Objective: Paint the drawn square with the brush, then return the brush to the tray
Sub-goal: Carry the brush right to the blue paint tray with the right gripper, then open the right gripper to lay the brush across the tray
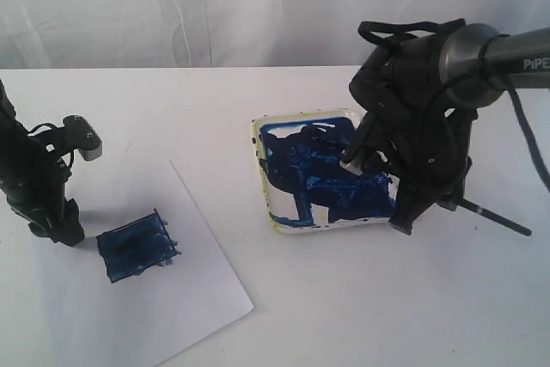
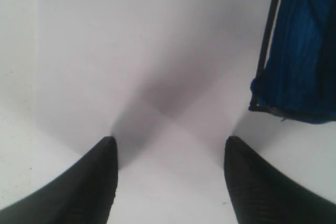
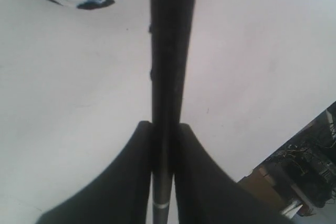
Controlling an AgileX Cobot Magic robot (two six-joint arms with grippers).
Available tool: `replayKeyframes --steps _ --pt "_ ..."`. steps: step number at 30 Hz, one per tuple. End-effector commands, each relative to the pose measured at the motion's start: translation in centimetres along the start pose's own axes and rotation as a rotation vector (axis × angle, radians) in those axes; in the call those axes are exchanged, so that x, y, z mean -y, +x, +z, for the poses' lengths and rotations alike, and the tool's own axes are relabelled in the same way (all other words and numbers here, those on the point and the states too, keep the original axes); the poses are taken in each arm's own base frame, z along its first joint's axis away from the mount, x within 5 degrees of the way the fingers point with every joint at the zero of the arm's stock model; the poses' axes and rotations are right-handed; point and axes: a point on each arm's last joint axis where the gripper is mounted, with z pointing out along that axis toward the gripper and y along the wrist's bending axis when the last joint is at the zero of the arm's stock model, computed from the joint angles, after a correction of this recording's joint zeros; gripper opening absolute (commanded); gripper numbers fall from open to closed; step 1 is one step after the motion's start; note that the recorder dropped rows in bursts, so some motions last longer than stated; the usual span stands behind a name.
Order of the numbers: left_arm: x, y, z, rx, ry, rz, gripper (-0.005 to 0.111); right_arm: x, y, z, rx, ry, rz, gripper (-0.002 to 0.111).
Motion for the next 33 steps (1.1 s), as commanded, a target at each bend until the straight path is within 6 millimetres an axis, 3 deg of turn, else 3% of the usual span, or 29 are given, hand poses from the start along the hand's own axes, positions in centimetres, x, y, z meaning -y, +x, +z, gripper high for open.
replayKeyframes --steps 1,7,15,19,25,33 --pt "0.4 0.7 1.3 -0.045 0.052 -0.014 0.064 -0.9 -0.7 2.0 -0.044 -0.036 -0.026 0.0" --pt "0.4 0.7 1.3 -0.045 0.052 -0.014 0.064 -1.5 -1.2 3.4 -0.08 -0.043 -0.047 0.003" --pt "0.4 0.7 1.3 -0.045 0.052 -0.014 0.064 -1.4 -1.9 3.4 -0.006 -0.036 0.036 0.045" --pt "0.4 0.7 1.3 -0.043 0.049 -0.014 0.064 -1.4 -1.6 3.2 -0.039 -0.035 0.031 0.06" --pt "0.2 0.3 0.2 -0.009 0.005 -0.009 0.064 -0.5 -1.1 0.9 0.061 -0.035 0.077 0.06" --pt "0.4 -0.4 -4.3 0.086 -0.109 0.005 0.064 0.9 0.4 -3.3 0.219 -0.063 0.171 0.059"
